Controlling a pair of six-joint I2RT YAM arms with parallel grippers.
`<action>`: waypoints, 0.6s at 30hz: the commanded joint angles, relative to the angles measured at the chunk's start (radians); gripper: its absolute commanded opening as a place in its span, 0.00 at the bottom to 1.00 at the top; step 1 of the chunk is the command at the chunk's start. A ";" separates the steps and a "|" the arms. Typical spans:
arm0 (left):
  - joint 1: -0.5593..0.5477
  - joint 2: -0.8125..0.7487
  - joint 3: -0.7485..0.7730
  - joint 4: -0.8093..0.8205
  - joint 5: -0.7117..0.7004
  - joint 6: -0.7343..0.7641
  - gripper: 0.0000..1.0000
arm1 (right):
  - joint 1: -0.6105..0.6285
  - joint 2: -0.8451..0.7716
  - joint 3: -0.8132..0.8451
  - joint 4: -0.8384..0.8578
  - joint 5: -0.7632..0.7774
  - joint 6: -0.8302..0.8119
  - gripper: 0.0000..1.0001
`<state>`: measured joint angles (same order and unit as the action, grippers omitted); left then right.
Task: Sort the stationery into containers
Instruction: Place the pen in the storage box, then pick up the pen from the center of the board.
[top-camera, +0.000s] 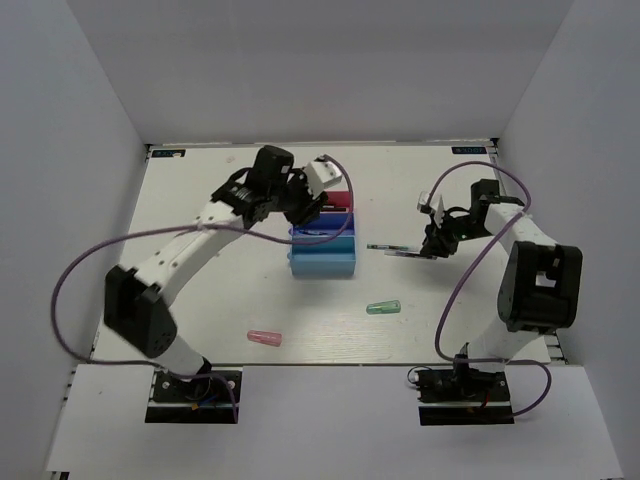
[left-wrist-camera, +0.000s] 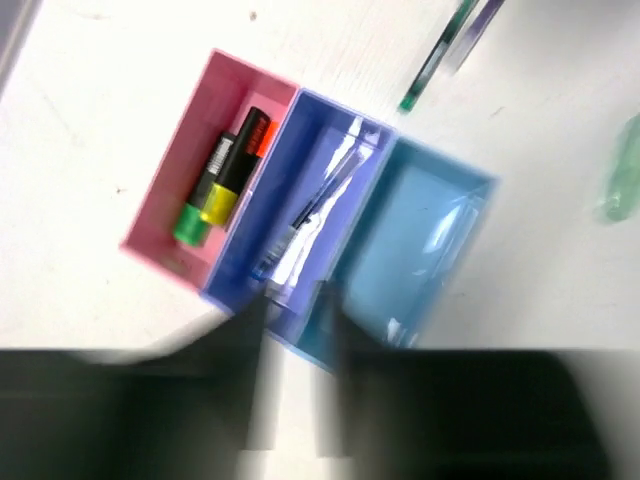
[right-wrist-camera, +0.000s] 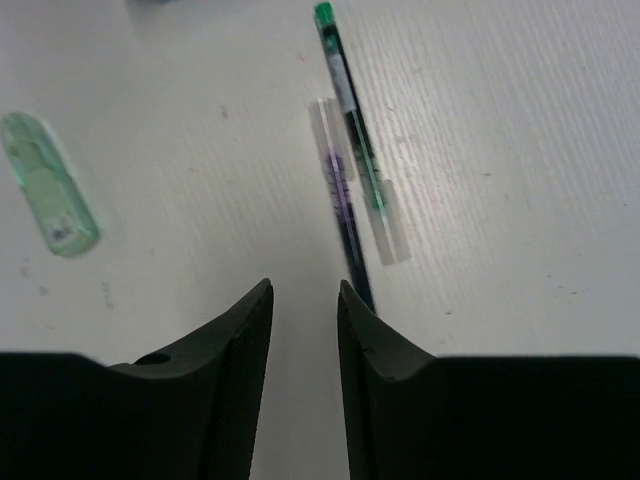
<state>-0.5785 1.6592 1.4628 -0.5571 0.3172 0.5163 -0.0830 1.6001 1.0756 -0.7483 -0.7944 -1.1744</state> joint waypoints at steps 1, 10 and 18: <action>-0.043 -0.206 -0.069 -0.180 -0.047 -0.284 0.59 | 0.011 0.078 0.102 -0.005 0.108 -0.174 0.36; -0.044 -0.763 -0.680 -0.124 -0.122 -0.495 0.85 | 0.029 0.277 0.248 -0.008 0.156 -0.260 0.41; -0.043 -0.949 -0.815 -0.181 -0.175 -0.553 0.86 | 0.048 0.336 0.228 -0.006 0.211 -0.379 0.41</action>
<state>-0.6258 0.7521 0.6601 -0.7307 0.1711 0.0071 -0.0433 1.9171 1.2980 -0.7345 -0.6022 -1.4811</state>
